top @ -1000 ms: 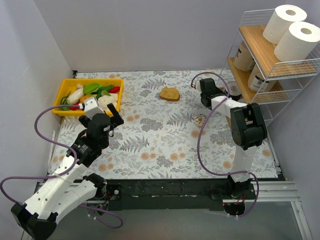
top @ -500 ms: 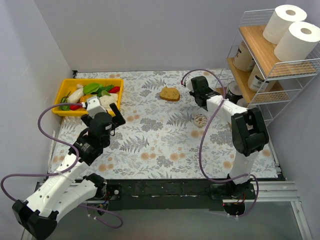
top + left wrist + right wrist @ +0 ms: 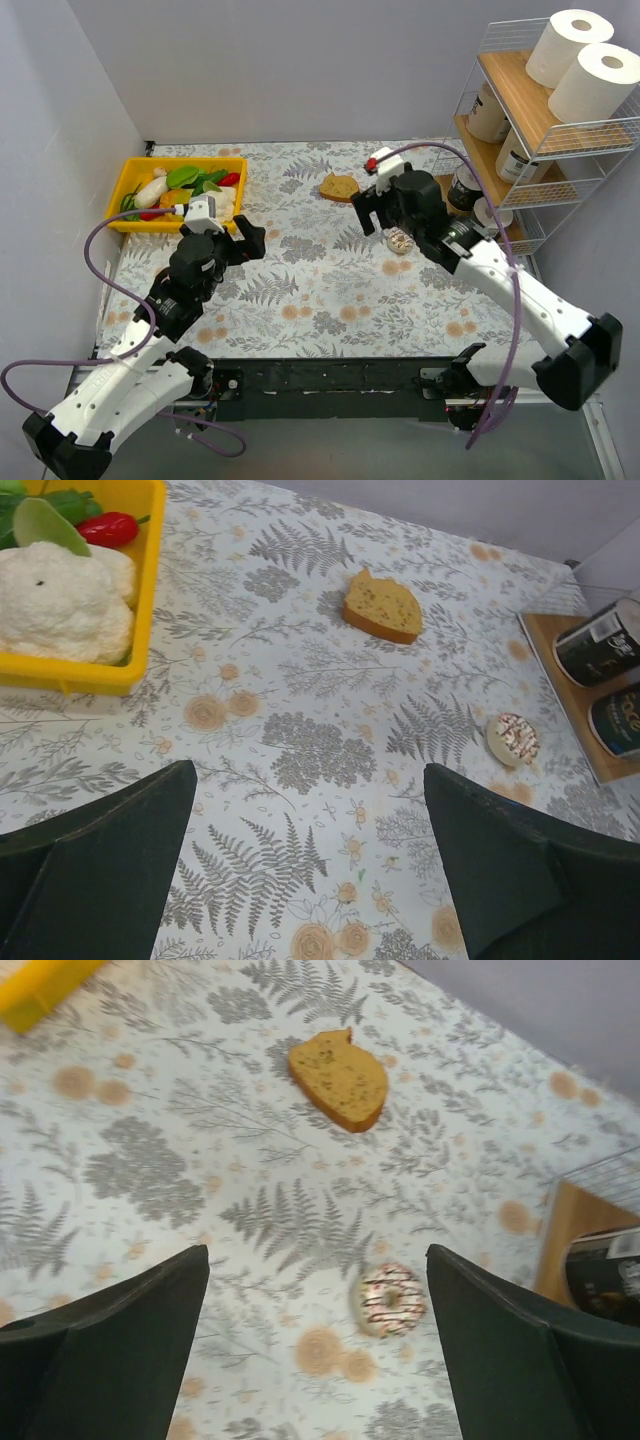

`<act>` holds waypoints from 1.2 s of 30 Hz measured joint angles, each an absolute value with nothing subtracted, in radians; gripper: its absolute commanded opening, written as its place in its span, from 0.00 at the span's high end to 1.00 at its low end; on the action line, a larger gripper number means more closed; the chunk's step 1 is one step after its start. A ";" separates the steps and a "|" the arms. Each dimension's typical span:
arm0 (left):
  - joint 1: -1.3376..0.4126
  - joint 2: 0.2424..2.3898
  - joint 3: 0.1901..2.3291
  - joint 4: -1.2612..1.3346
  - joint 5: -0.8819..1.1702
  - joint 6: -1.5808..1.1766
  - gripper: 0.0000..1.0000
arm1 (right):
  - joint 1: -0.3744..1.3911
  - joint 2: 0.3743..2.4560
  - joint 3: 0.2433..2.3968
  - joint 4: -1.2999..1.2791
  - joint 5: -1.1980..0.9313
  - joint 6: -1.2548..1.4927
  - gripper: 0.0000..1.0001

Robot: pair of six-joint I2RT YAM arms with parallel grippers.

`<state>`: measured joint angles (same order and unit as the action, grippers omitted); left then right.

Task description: Place and organize the paper towels onto the shelf

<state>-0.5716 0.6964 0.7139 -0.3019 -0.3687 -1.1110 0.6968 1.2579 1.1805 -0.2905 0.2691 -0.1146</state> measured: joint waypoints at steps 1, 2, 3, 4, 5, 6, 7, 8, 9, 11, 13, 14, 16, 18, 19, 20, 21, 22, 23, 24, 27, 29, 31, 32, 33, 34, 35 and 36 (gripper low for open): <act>-0.572 0.691 0.708 -0.294 -0.346 -1.106 0.02 | 0.695 1.210 1.141 -0.289 0.243 -0.073 0.02; -0.572 0.686 0.702 -0.282 -0.324 -1.102 0.02 | 0.695 1.163 1.098 -0.279 0.219 -0.033 0.01; -0.572 0.681 0.698 -0.274 -0.304 -1.099 0.02 | 0.694 1.118 1.047 -0.266 0.195 0.006 0.01; -0.572 0.678 0.695 -0.267 -0.283 -1.097 0.02 | 0.694 1.074 0.998 -0.260 0.173 0.041 0.02; -0.572 0.675 0.694 -0.260 -0.265 -1.096 0.02 | 0.693 1.033 0.953 -0.255 0.152 0.076 0.02; -0.572 0.674 0.694 -0.253 -0.249 -1.097 0.02 | 0.693 0.996 0.911 -0.253 0.133 0.109 0.01; -0.572 0.672 0.694 -0.248 -0.236 -1.097 0.02 | 0.693 0.957 0.871 -0.253 0.112 0.146 0.01; -0.572 0.670 0.694 -0.243 -0.219 -1.099 0.02 | 0.693 0.940 0.858 -0.258 0.103 0.161 0.02; -0.572 0.667 0.694 -0.237 -0.204 -1.101 0.02 | 0.693 0.909 0.839 -0.257 0.087 0.194 0.01; -0.572 0.665 0.698 -0.232 -0.165 -1.108 0.02 | 0.694 0.853 0.822 -0.255 0.069 0.239 0.01; -0.572 0.670 0.713 -0.235 -0.130 -1.116 0.02 | 0.693 0.799 0.821 -0.249 0.062 0.274 0.01; -0.572 0.675 0.725 -0.236 -0.113 -1.118 0.02 | 0.693 0.781 0.821 -0.244 0.062 0.287 0.02; -0.572 0.700 0.780 -0.239 -0.068 -1.129 0.02 | 0.693 0.748 0.827 -0.242 0.062 0.313 0.01; -0.572 0.724 0.835 -0.241 -0.023 -1.137 0.02 | 0.693 0.734 0.836 -0.239 0.062 0.327 0.01; -0.572 0.738 0.864 -0.239 0.001 -1.143 0.02 | 0.693 0.732 0.838 -0.237 0.062 0.334 0.01; -0.572 0.748 0.887 -0.239 0.020 -1.148 0.02 | 0.693 0.731 0.842 -0.237 0.062 0.339 0.01; -0.572 0.757 0.907 -0.237 0.044 -1.155 0.02 | 0.693 0.731 0.843 -0.237 0.062 0.342 0.01; -0.572 0.760 0.915 -0.235 0.059 -1.161 0.02 | 0.693 0.731 0.843 -0.237 0.063 0.345 0.01; -0.572 0.762 0.921 -0.236 0.074 -1.168 0.02 | 0.693 0.731 0.843 -0.237 0.064 0.347 0.01; -0.572 0.762 0.924 -0.238 0.088 -1.175 0.02 | 0.693 0.730 0.844 -0.237 0.066 0.350 0.01; -0.572 0.765 0.934 -0.262 0.102 -1.191 0.02 | 0.693 0.726 0.855 -0.241 0.068 0.361 0.01; -0.572 0.770 0.952 -0.284 0.107 -1.200 0.02 | 0.693 0.726 0.876 -0.241 0.067 0.364 0.01; -0.572 0.772 0.973 -0.297 0.110 -1.209 0.02 | 0.693 0.725 0.900 -0.239 0.068 0.364 0.02; -0.572 0.772 0.984 -0.302 0.113 -1.214 0.02 | 0.693 0.725 0.908 -0.236 0.068 0.364 0.01; -0.572 0.770 0.992 -0.305 0.113 -1.219 0.02 | 0.693 0.723 0.916 -0.231 0.070 0.364 0.01; -0.572 0.768 0.998 -0.307 0.115 -1.222 0.02 | 0.693 0.720 0.919 -0.228 0.072 0.364 0.01; -0.572 0.766 1.001 -0.307 0.116 -1.227 0.02 | 0.693 0.720 0.920 -0.228 0.074 0.364 0.01; -0.572 0.762 1.003 -0.307 0.116 -1.231 0.02 | 0.693 0.720 0.920 -0.228 0.076 0.364 0.01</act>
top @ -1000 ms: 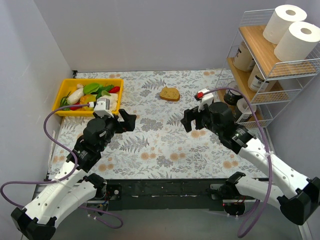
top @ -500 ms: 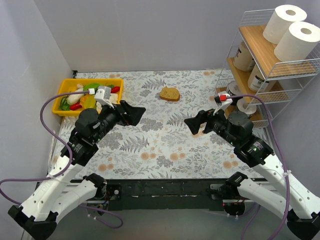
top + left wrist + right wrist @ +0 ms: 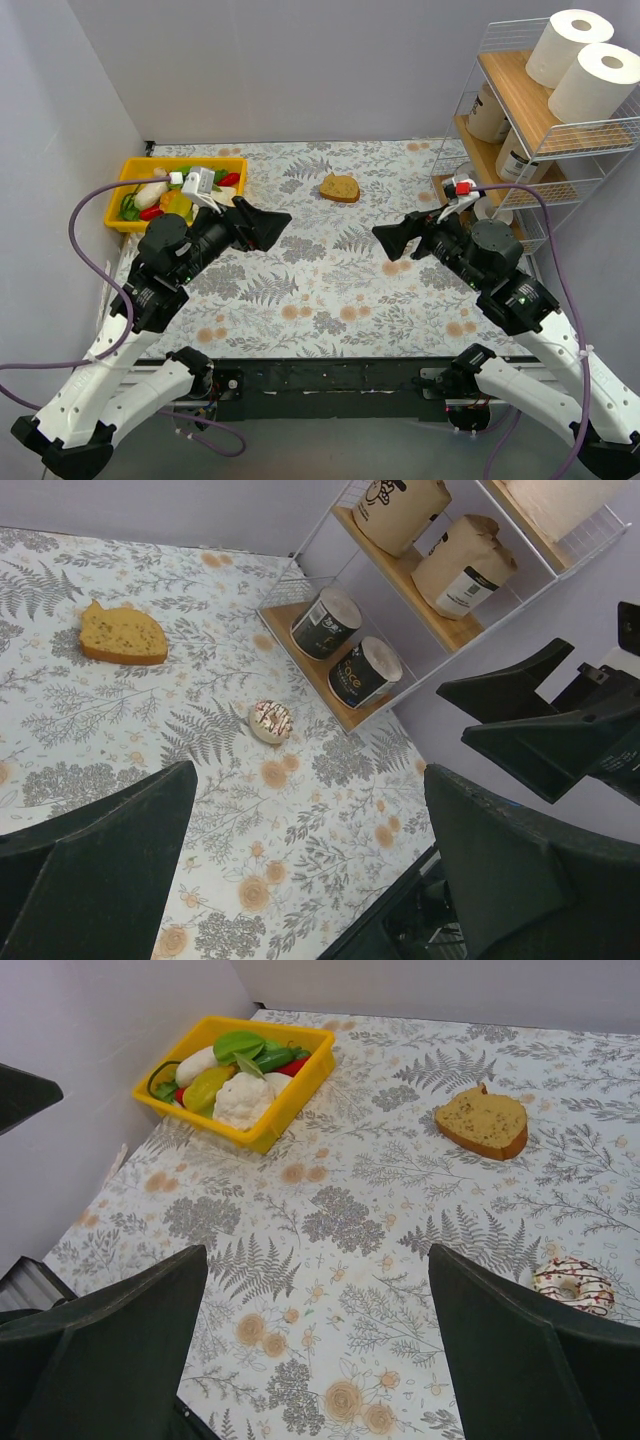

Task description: Place and organize the paper towels onto the shelf

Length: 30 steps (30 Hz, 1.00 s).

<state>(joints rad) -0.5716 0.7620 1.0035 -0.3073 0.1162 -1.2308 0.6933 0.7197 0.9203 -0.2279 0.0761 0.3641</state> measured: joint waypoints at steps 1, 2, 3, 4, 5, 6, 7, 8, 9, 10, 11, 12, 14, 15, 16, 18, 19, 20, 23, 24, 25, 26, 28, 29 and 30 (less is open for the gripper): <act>-0.572 0.759 1.004 -0.308 0.117 -1.235 0.02 | 0.693 0.720 0.920 -0.229 0.077 0.364 0.01; -0.572 0.756 1.004 -0.309 0.117 -1.239 0.02 | 0.693 0.721 0.920 -0.229 0.079 0.364 0.01; -0.572 0.755 1.004 -0.310 0.117 -1.242 0.02 | 0.693 0.724 0.920 -0.231 0.082 0.364 0.01; -0.572 0.755 1.005 -0.312 0.117 -1.243 0.02 | 0.693 0.726 0.921 -0.231 0.084 0.364 0.01; -0.572 0.756 1.007 -0.315 0.117 -1.246 0.02 | 0.693 0.727 0.925 -0.234 0.086 0.364 0.01; -0.572 0.756 1.009 -0.316 0.117 -1.247 0.02 | 0.693 0.728 0.929 -0.236 0.088 0.364 0.01; -0.572 0.756 1.011 -0.315 0.117 -1.249 0.02 | 0.693 0.728 0.934 -0.236 0.091 0.364 0.01; -0.572 0.756 1.014 -0.316 0.117 -1.250 0.02 | 0.693 0.728 0.939 -0.235 0.091 0.365 0.01; -0.572 0.756 1.016 -0.315 0.117 -1.253 0.02 | 0.693 0.728 0.944 -0.233 0.091 0.366 0.01; -0.572 0.755 1.017 -0.315 0.117 -1.254 0.02 | 0.693 0.728 0.946 -0.231 0.091 0.368 0.01; -0.572 0.753 1.018 -0.315 0.117 -1.255 0.02 | 0.693 0.727 0.947 -0.225 0.090 0.371 0.01; -0.572 0.750 1.018 -0.316 0.117 -1.257 0.02 | 0.693 0.727 0.947 -0.224 0.090 0.374 0.01; -0.572 0.741 1.018 -0.318 0.116 -1.258 0.02 | 0.693 0.728 0.947 -0.221 0.089 0.382 0.01; -0.572 0.736 1.018 -0.320 0.116 -1.259 0.02 | 0.693 0.729 0.947 -0.220 0.089 0.385 0.02; -0.572 0.729 1.018 -0.322 0.115 -1.261 0.02 | 0.693 0.731 0.947 -0.220 0.089 0.387 0.02; -0.572 0.716 1.018 -0.323 0.112 -1.262 0.02 | 0.693 0.735 0.947 -0.217 0.089 0.390 0.01; -0.572 0.710 1.018 -0.325 0.111 -1.262 0.02 | 0.693 0.738 0.947 -0.217 0.089 0.390 0.01; -0.572 0.706 1.018 -0.326 0.110 -1.264 0.02 | 0.693 0.740 0.947 -0.216 0.089 0.390 0.02; -0.572 0.699 1.018 -0.329 0.105 -1.265 0.02 | 0.693 0.741 0.947 -0.216 0.089 0.392 0.01; -0.572 0.699 1.018 -0.329 0.104 -1.265 0.02 | 0.693 0.741 0.947 -0.216 0.089 0.393 0.01; -0.572 0.700 1.018 -0.329 0.104 -1.265 0.02 | 0.693 0.740 0.947 -0.216 0.090 0.394 0.01; -0.572 0.702 1.018 -0.329 0.104 -1.267 0.02 | 0.693 0.740 0.947 -0.216 0.090 0.394 0.01; -0.572 0.705 1.018 -0.329 0.104 -1.272 0.02 | 0.693 0.739 0.947 -0.216 0.090 0.395 0.01; -0.572 0.706 1.018 -0.330 0.104 -1.273 0.02 | 0.693 0.738 0.947 -0.216 0.090 0.395 0.01; -0.572 0.707 1.018 -0.329 0.104 -1.274 0.02 | 0.693 0.738 0.947 -0.216 0.090 0.396 0.01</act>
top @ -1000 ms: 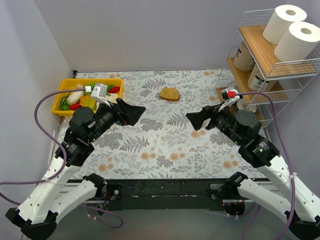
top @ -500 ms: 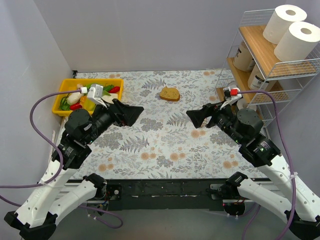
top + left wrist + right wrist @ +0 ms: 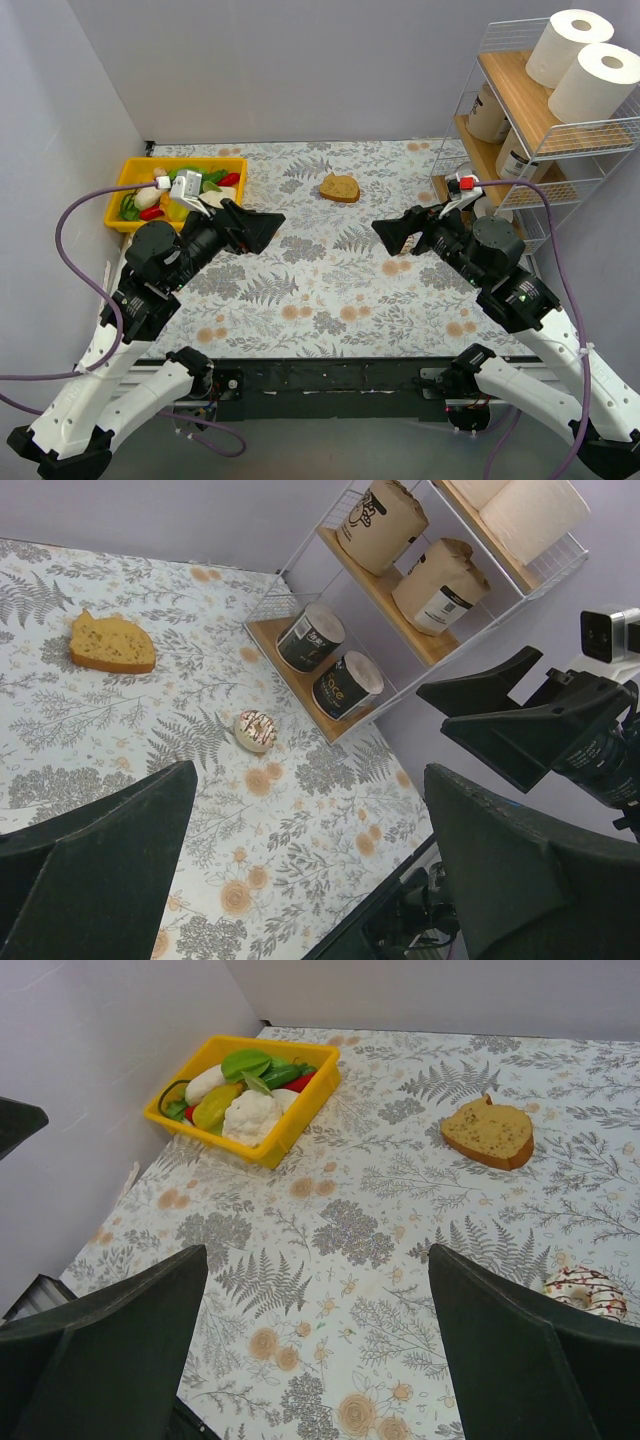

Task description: Place and organize the paper towels onto the shelf

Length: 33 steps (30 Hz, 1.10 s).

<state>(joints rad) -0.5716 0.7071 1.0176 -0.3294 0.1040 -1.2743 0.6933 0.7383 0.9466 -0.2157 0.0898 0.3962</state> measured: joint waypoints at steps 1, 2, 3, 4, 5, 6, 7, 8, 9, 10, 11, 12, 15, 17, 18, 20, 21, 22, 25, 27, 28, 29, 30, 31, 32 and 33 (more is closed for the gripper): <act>-0.572 0.708 1.018 -0.329 0.104 -1.276 0.02 | 0.693 0.738 0.947 -0.216 0.090 0.397 0.01; -0.572 0.708 1.018 -0.330 0.104 -1.278 0.02 | 0.693 0.738 0.947 -0.216 0.090 0.398 0.02; -0.572 0.709 1.018 -0.329 0.104 -1.280 0.02 | 0.693 0.738 0.947 -0.216 0.090 0.398 0.01; -0.572 0.709 1.018 -0.329 0.104 -1.280 0.02 | 0.693 0.738 0.947 -0.216 0.090 0.398 0.02; -0.572 0.710 1.019 -0.330 0.104 -1.281 0.02 | 0.693 0.738 0.949 -0.216 0.090 0.399 0.01; -0.572 0.712 1.023 -0.330 0.105 -1.283 0.02 | 0.693 0.738 0.953 -0.219 0.090 0.400 0.01; -0.572 0.715 1.025 -0.330 0.104 -1.284 0.02 | 0.693 0.738 0.957 -0.218 0.090 0.401 0.01; -0.572 0.717 1.028 -0.331 0.105 -1.287 0.02 | 0.693 0.738 0.962 -0.219 0.090 0.402 0.01; -0.572 0.719 1.032 -0.330 0.105 -1.289 0.02 | 0.693 0.738 0.971 -0.219 0.090 0.402 0.01; -0.572 0.720 1.036 -0.330 0.105 -1.291 0.02 | 0.693 0.738 0.978 -0.218 0.090 0.404 0.01; -0.572 0.722 1.038 -0.329 0.105 -1.292 0.02 | 0.693 0.738 0.983 -0.217 0.090 0.405 0.01; -0.572 0.724 1.042 -0.330 0.105 -1.294 0.02 | 0.693 0.736 0.987 -0.213 0.090 0.406 0.01; -0.572 0.730 1.051 -0.329 0.105 -1.298 0.02 | 0.693 0.731 0.988 -0.212 0.090 0.409 0.01; -0.572 0.731 1.051 -0.330 0.105 -1.299 0.02 | 0.693 0.732 0.988 -0.212 0.091 0.411 0.01; -0.572 0.731 1.051 -0.329 0.105 -1.299 0.02 | 0.693 0.733 0.988 -0.213 0.091 0.412 0.01; -0.572 0.731 1.051 -0.329 0.105 -1.299 0.02 | 0.693 0.734 0.988 -0.215 0.090 0.413 0.02; -0.572 0.731 1.051 -0.329 0.105 -1.300 0.02 | 0.693 0.734 0.988 -0.214 0.090 0.413 0.01; -0.572 0.731 1.051 -0.329 0.105 -1.299 0.02 | 0.693 0.734 0.988 -0.214 0.090 0.413 0.01; -0.572 0.730 1.051 -0.330 0.105 -1.299 0.02 | 0.693 0.732 0.988 -0.213 0.091 0.414 0.01; -0.572 0.730 1.051 -0.330 0.105 -1.300 0.02 | 0.693 0.731 0.988 -0.213 0.091 0.416 0.01; -0.572 0.729 1.051 -0.331 0.105 -1.299 0.02 | 0.693 0.730 0.988 -0.213 0.091 0.416 0.01; -0.572 0.728 1.051 -0.331 0.105 -1.299 0.02 | 0.693 0.728 0.988 -0.213 0.091 0.416 0.01; -0.572 0.727 1.051 -0.332 0.104 -1.299 0.02 | 0.693 0.727 0.988 -0.213 0.091 0.417 0.01; -0.572 0.725 1.051 -0.333 0.104 -1.299 0.02 | 0.693 0.726 0.988 -0.212 0.091 0.417 0.02; -0.572 0.724 1.051 -0.333 0.104 -1.299 0.02 | 0.693 0.726 0.988 -0.210 0.091 0.418 0.02; -0.572 0.722 1.051 -0.332 0.104 -1.299 0.02 | 0.693 0.726 0.988 -0.209 0.091 0.419 0.02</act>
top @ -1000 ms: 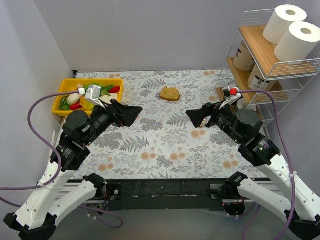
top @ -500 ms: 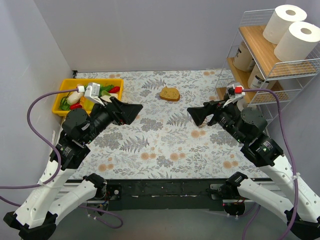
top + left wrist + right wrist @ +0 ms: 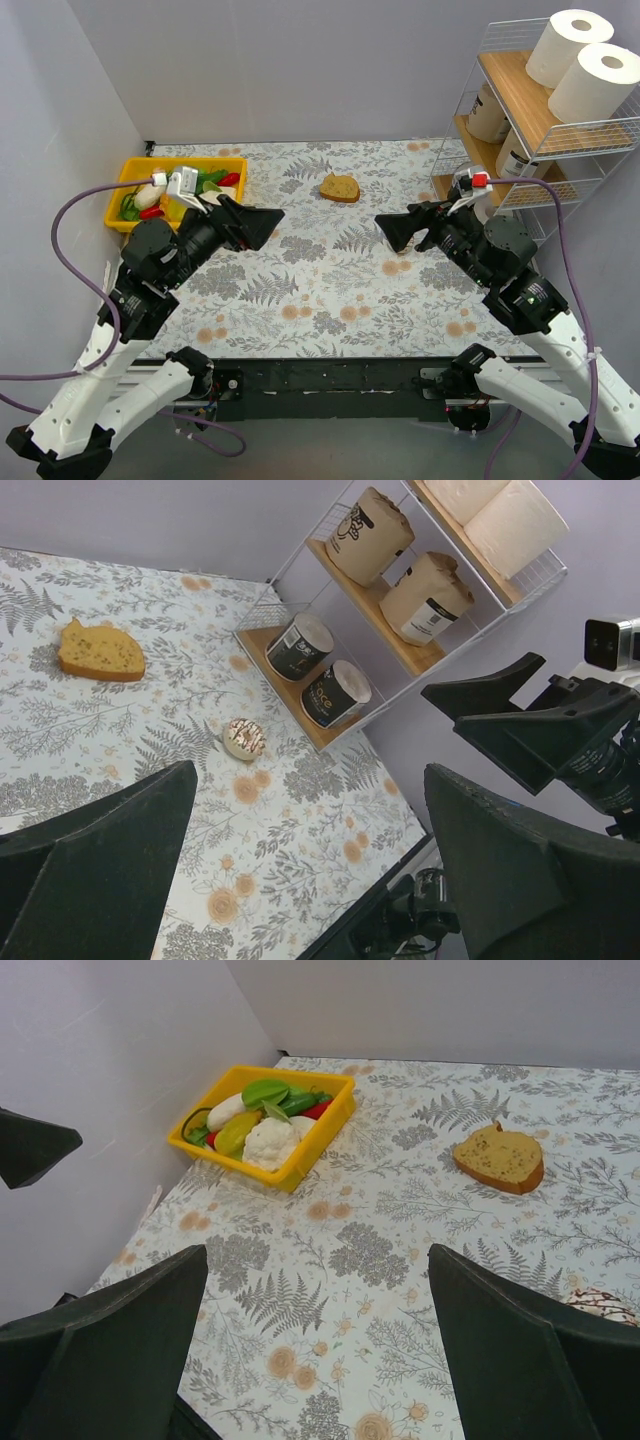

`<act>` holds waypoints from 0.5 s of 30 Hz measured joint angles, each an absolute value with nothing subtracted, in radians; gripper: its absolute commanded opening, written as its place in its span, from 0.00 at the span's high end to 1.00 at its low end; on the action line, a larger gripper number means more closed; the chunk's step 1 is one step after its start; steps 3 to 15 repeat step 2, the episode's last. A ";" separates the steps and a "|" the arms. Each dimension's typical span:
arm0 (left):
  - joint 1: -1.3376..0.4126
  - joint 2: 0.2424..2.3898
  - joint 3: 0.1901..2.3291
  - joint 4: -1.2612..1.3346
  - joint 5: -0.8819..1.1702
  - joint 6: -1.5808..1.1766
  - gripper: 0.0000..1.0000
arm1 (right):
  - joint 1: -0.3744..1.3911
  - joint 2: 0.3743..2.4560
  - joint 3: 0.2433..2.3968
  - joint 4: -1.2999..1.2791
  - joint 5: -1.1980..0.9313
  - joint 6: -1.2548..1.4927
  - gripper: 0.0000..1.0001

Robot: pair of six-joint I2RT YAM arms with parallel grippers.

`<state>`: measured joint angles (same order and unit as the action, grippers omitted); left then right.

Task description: Place and organize the paper towels onto the shelf

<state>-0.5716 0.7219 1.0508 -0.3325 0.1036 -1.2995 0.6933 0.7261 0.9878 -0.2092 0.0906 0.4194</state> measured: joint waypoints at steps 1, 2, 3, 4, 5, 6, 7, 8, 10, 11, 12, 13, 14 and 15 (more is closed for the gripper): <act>-0.572 0.720 1.051 -0.332 0.104 -1.299 0.02 | 0.693 0.726 0.988 -0.209 0.091 0.420 0.02; -0.572 0.718 1.051 -0.332 0.104 -1.299 0.02 | 0.693 0.726 0.988 -0.210 0.091 0.422 0.02; -0.572 0.718 1.051 -0.332 0.104 -1.299 0.02 | 0.693 0.726 0.988 -0.210 0.091 0.422 0.02; -0.572 0.718 1.051 -0.332 0.104 -1.299 0.02 | 0.693 0.726 0.988 -0.210 0.091 0.422 0.02; -0.572 0.718 1.051 -0.332 0.104 -1.299 0.02 | 0.693 0.726 0.988 -0.210 0.091 0.422 0.02; -0.572 0.718 1.051 -0.332 0.104 -1.299 0.02 | 0.693 0.726 0.988 -0.210 0.091 0.422 0.02; -0.572 0.718 1.051 -0.332 0.104 -1.299 0.02 | 0.693 0.726 0.988 -0.210 0.091 0.422 0.02; -0.572 0.718 1.051 -0.332 0.104 -1.299 0.02 | 0.693 0.726 0.988 -0.210 0.091 0.422 0.02; -0.572 0.718 1.051 -0.332 0.104 -1.299 0.02 | 0.693 0.726 0.988 -0.210 0.091 0.422 0.02; -0.572 0.718 1.051 -0.332 0.104 -1.299 0.02 | 0.693 0.726 0.988 -0.210 0.091 0.422 0.02; -0.572 0.718 1.051 -0.332 0.104 -1.299 0.02 | 0.693 0.726 0.988 -0.210 0.091 0.422 0.02; -0.572 0.718 1.051 -0.332 0.104 -1.299 0.02 | 0.693 0.726 0.988 -0.210 0.091 0.422 0.02; -0.572 0.718 1.051 -0.332 0.104 -1.299 0.02 | 0.693 0.726 0.988 -0.210 0.091 0.422 0.02; -0.572 0.718 1.051 -0.332 0.104 -1.299 0.02 | 0.693 0.726 0.988 -0.210 0.091 0.422 0.02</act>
